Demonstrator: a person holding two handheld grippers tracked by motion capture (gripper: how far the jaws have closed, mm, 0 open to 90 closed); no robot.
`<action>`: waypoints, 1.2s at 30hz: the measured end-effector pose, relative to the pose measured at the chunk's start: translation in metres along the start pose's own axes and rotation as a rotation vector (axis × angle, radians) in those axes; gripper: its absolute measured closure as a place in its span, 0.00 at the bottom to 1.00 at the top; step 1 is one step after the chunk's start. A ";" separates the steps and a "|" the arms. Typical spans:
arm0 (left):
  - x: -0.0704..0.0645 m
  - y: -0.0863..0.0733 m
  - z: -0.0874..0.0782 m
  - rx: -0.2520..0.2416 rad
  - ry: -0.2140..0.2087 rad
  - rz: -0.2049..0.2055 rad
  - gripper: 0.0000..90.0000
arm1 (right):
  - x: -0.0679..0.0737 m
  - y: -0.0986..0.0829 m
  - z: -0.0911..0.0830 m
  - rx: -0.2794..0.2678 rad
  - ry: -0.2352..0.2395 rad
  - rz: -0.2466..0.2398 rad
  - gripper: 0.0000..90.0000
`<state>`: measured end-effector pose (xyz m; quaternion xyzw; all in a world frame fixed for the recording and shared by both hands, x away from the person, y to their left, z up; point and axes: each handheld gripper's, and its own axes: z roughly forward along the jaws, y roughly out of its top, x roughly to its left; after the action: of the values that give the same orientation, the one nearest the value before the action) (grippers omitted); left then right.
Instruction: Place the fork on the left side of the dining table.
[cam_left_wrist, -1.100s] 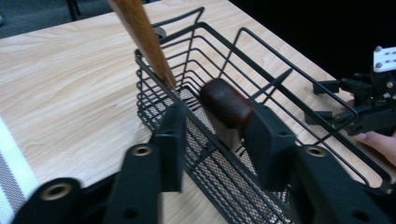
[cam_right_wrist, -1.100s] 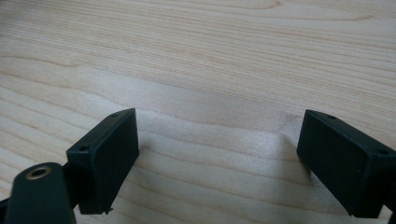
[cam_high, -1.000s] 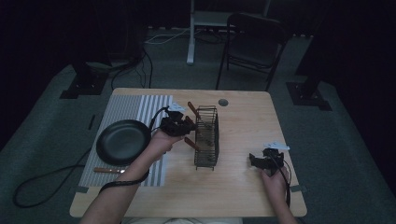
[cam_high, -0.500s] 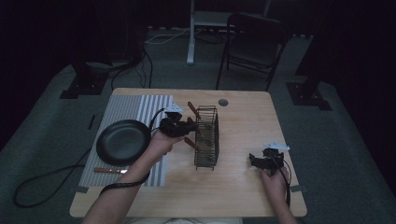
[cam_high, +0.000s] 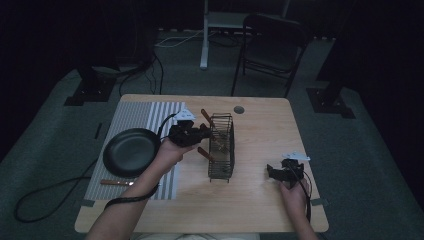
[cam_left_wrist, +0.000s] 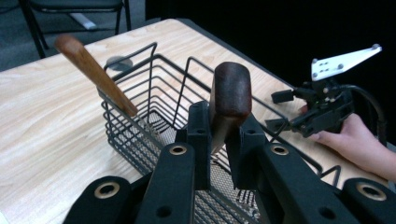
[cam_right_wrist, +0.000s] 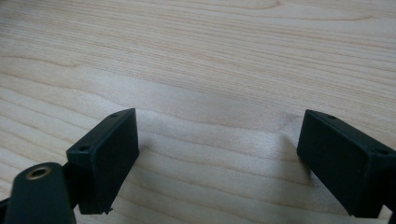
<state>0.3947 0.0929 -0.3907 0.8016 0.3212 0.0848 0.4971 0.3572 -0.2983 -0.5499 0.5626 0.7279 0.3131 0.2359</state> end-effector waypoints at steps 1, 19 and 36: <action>0.000 0.001 -0.002 0.003 -0.006 0.005 0.90 | 0.000 0.000 0.000 0.000 0.000 0.001 0.14; -0.013 0.031 -0.051 -0.102 -0.004 0.028 0.90 | 0.000 0.000 0.000 0.001 0.000 -0.001 0.14; -0.005 0.041 -0.094 -0.137 0.057 0.028 0.90 | 0.000 0.000 0.000 0.001 0.000 0.001 0.14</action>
<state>0.3654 0.1478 -0.3088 0.7674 0.3173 0.1364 0.5402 0.3571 -0.2982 -0.5499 0.5630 0.7279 0.3126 0.2354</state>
